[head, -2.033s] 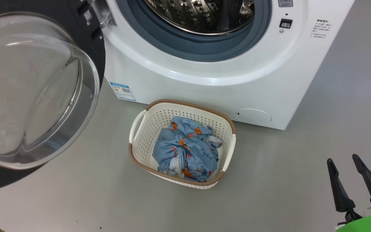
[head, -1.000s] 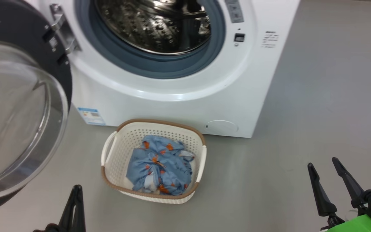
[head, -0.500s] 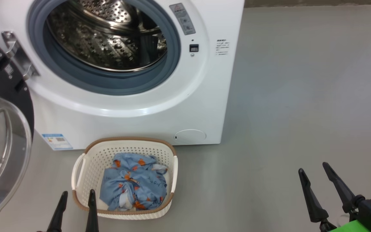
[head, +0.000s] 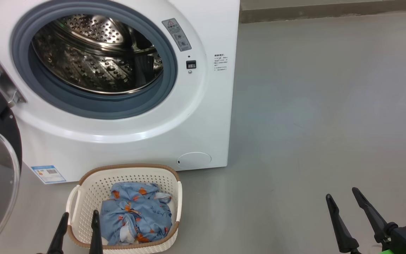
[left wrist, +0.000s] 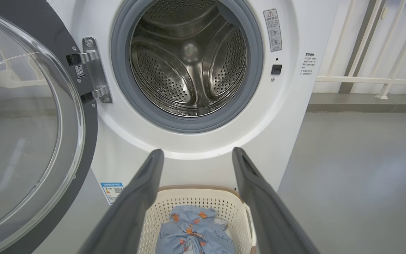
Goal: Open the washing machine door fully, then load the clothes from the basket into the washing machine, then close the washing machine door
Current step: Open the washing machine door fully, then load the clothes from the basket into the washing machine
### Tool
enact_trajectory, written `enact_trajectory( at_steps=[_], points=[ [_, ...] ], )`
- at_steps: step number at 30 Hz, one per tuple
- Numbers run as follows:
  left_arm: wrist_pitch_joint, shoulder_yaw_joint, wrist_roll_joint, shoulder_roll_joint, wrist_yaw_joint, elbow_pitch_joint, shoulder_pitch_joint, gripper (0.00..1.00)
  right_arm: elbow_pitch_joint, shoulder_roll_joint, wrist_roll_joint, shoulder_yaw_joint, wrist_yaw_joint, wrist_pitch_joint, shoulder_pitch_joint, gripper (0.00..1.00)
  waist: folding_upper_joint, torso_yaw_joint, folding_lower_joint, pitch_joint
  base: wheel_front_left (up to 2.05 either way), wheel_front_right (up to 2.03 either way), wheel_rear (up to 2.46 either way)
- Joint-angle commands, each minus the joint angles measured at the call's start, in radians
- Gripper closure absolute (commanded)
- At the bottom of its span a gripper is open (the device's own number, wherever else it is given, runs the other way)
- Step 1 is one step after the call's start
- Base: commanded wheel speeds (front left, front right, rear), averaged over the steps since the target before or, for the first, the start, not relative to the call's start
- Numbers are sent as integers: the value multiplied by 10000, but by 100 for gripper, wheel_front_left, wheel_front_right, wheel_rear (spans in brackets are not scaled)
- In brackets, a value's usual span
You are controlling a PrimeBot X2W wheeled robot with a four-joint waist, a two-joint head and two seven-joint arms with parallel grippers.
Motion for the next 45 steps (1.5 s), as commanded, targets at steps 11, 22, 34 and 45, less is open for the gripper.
enact_trajectory(
  at_steps=[11, 22, 34, 45],
  points=[
    [14, 303, -130, 227, 129, -156, -215, 0, -291, -61, -91, 170, 62, -118, -39, 0, -1, 49, 0, -164, 0, 0, 0],
    [-60, 181, -152, 283, 151, -29, -331, 0, -319, 5, -42, 104, 62, -118, -11, 0, -1, 118, 0, -222, 0, 0, 0],
    [-148, 128, -69, 378, 284, -17, -402, 0, -326, 16, -14, 130, 62, -118, 3, 0, -1, 144, 0, -206, 46, -46, 0],
    [-209, -9, -45, 442, 300, 36, -493, 0, -297, -40, 31, 126, 62, -118, -31, 0, -1, 166, 0, -123, 163, -163, 0]
  ],
)
